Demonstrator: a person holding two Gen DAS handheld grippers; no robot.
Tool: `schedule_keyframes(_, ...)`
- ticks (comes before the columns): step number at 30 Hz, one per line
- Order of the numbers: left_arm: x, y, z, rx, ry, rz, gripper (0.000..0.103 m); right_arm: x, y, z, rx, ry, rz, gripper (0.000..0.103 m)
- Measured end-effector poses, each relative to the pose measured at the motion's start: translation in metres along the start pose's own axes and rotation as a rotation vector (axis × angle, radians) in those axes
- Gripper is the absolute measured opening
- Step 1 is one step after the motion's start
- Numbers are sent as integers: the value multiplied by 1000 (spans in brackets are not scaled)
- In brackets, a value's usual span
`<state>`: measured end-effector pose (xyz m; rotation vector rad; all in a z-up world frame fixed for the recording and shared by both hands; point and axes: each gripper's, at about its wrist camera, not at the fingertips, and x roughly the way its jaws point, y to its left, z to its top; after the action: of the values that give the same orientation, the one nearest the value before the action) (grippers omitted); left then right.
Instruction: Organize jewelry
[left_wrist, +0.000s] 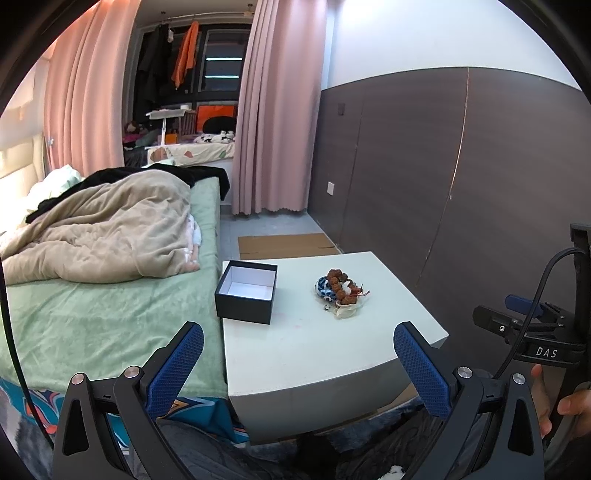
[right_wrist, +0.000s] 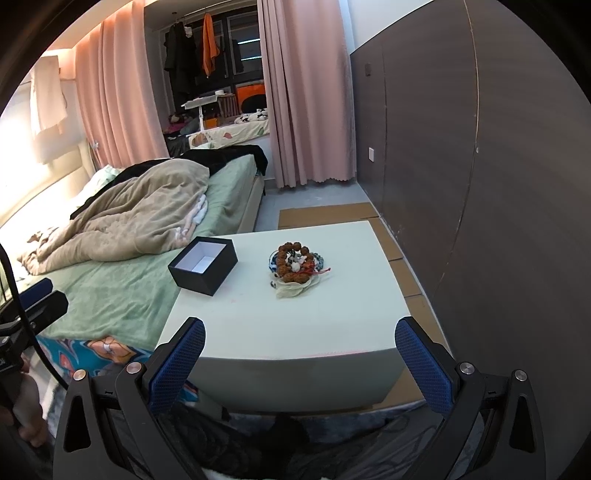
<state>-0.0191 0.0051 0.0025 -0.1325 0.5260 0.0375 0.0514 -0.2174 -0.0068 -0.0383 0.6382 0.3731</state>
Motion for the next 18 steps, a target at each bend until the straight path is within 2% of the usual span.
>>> schedule_keyframes(18,8,-5,7,8,3,3,103,3,1,7,2,-13,23,103)
